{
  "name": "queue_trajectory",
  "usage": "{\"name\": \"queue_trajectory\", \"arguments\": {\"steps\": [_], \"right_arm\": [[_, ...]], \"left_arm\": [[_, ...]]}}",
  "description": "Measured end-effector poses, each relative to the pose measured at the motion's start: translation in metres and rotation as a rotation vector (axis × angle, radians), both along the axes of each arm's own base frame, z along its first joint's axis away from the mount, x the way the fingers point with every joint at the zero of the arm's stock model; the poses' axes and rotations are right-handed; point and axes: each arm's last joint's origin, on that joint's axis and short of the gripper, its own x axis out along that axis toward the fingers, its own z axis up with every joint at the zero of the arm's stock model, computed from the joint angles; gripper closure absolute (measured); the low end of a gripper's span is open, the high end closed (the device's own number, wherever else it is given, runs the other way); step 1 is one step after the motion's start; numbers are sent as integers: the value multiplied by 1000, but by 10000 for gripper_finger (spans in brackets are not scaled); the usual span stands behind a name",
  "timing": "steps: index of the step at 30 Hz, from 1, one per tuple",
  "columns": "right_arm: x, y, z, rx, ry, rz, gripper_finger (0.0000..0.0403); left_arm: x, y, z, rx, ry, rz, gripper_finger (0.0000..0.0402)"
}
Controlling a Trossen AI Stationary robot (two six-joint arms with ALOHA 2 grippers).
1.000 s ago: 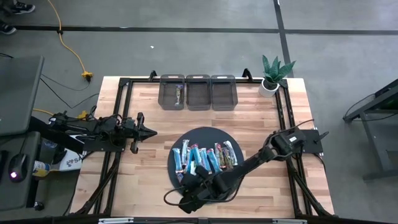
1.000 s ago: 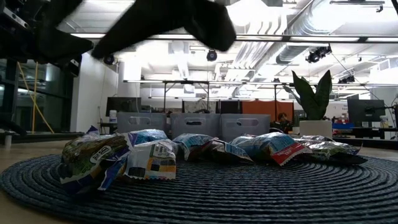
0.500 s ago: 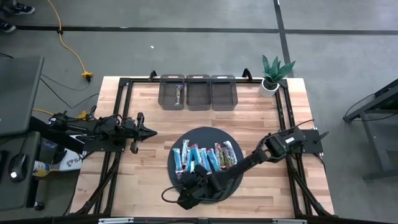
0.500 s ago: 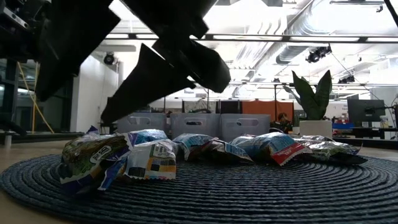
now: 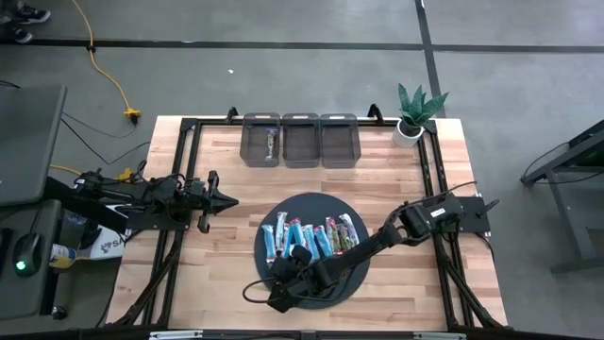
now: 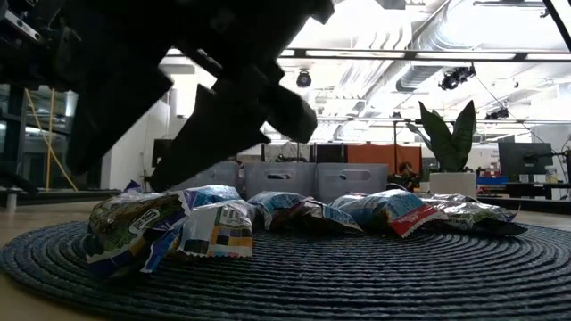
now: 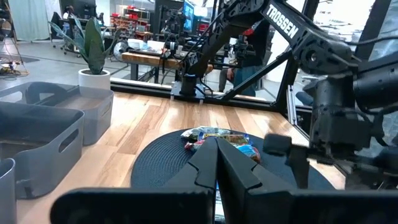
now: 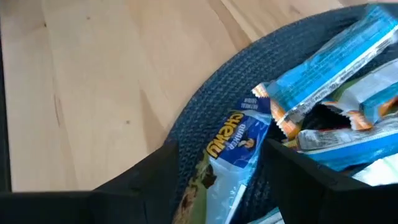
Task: Pick and place Granola Bars by type
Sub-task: Put the blue granola bar into the left black bin
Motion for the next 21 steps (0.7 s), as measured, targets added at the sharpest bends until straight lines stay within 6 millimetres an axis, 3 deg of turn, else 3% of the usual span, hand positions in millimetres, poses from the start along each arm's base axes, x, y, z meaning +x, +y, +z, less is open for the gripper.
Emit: {"name": "queue_trajectory", "arguments": {"steps": [10, 21], "right_arm": [[2, 2, -20, 35, 33, -5, 187], [3, 4, -27, 52, 49, 12, 191]], "left_arm": [[0, 0, 0, 0, 0, 0, 400], [0, 0, 0, 0, 0, 0, 400]]}}
